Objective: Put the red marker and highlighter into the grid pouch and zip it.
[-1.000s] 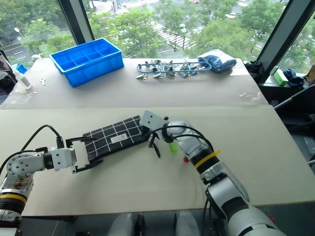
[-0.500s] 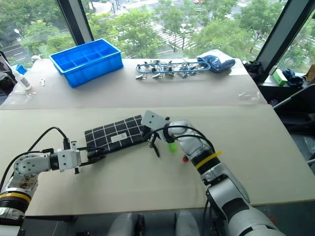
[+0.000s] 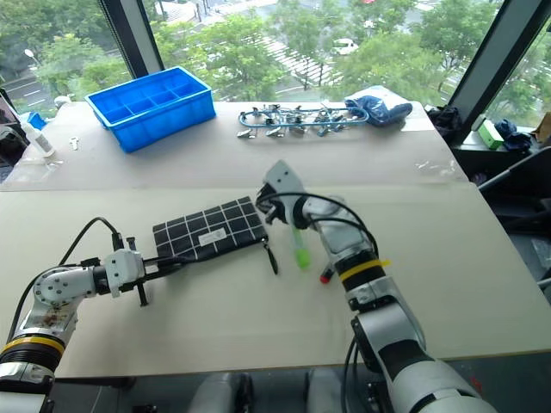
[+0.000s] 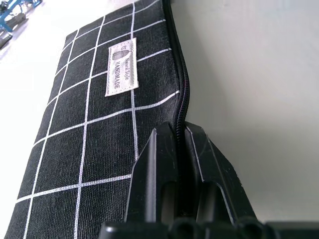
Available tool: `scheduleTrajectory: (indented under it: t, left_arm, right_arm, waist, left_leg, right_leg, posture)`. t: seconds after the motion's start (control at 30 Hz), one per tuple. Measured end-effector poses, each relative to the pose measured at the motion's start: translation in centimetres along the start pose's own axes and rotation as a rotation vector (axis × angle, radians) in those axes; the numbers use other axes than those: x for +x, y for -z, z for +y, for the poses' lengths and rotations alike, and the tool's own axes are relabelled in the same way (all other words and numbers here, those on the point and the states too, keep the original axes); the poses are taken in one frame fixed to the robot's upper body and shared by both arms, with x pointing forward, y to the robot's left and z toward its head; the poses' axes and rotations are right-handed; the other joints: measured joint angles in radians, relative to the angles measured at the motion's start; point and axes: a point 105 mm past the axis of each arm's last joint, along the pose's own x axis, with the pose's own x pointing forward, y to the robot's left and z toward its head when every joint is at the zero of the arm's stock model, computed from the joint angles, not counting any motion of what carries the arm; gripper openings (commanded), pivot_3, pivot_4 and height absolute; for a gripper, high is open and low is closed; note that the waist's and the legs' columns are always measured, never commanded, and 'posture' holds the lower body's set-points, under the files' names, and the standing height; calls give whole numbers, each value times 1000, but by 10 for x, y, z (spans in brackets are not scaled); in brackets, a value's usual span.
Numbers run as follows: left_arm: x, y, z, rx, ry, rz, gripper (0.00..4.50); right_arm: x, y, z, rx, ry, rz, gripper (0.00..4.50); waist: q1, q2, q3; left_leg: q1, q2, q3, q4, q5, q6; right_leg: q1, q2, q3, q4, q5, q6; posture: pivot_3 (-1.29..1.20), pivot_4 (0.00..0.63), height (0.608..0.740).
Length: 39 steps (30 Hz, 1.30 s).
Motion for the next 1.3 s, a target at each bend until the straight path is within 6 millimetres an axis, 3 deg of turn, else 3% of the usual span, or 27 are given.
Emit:
scheduleTrajectory:
  t: [0.07,0.23,0.37,0.5,0.6,0.73,0.83,0.93,1.1,1.2,1.3]
  left_arm:
    - [2,-5,5,-36,-32,-22,0]
    - [9,-18,17,-139,-125,-80,0]
    - [11,-24,23,-203,-171,-103,0]
    - [15,-27,23,-221,-167,-110,0]
    - [16,-27,22,-232,-163,-109,0]
    - [16,-27,21,-233,-162,-111,0]
    - [16,-27,21,-233,-161,-112,0]
    - [19,-28,20,-239,-163,-123,0]
    - [21,-31,17,-235,-157,-137,0]
    - [21,-31,16,-237,-157,-139,0]
    - [21,-31,16,-240,-158,-140,0]
  right_arm:
    - [-9,-5,-6,56,-1,-8,3487]
    - [-51,-10,-20,71,7,2,3487]
    - [-72,14,-6,78,-8,75,3487]
    - [-55,45,38,113,-100,159,3487]
    - [-43,49,52,89,-99,176,3487]
    - [-27,51,37,83,-6,187,3487]
    - [-22,40,28,79,20,154,3487]
    - [-17,35,28,69,11,135,3487]
    - [-2,55,36,93,-14,190,3487]
    - [4,54,36,89,-14,187,3487]
    - [9,50,32,69,-5,175,2889]
  waist:
    - [-2,0,0]
    - [0,0,0]
    - [-4,0,0]
    - [-18,-1,0]
    - [-16,-1,0]
    - [-6,-1,0]
    - [-3,-1,0]
    - [-4,-1,0]
    - [-5,-1,0]
    - [-5,-1,0]
    - [-5,-1,0]
  left_leg:
    - [0,0,0,0,0,0]
    - [-2,0,-1,0,-1,1]
    - [-1,0,-1,0,-1,2]
    - [1,0,-1,-1,0,1]
    - [1,0,-1,0,0,0]
    - [0,-1,-1,1,0,0]
    - [0,-1,0,0,0,0]
    - [0,-1,0,0,0,0]
    - [0,-1,0,0,0,0]
    - [0,-1,0,0,0,0]
    - [0,-1,0,0,0,0]
  right_leg:
    - [0,0,0,0,0,0]
    - [-1,0,0,-1,0,1]
    - [0,1,1,-1,0,0]
    - [-2,1,3,-2,0,0]
    - [-1,1,2,-2,0,0]
    - [-1,0,2,-2,0,0]
    - [-1,1,2,-2,0,0]
    - [-1,1,2,-2,0,0]
    - [-1,1,2,-2,0,0]
    - [-1,1,2,-2,0,0]
    - [-1,1,2,-2,0,0]
  posture:
    - [0,150,740]
    - [0,150,740]
    - [0,150,740]
    - [0,150,740]
    - [0,150,740]
    - [0,150,740]
    - [0,150,740]
    - [0,150,740]
    - [0,150,740]
    - [0,150,740]
    - [0,150,740]
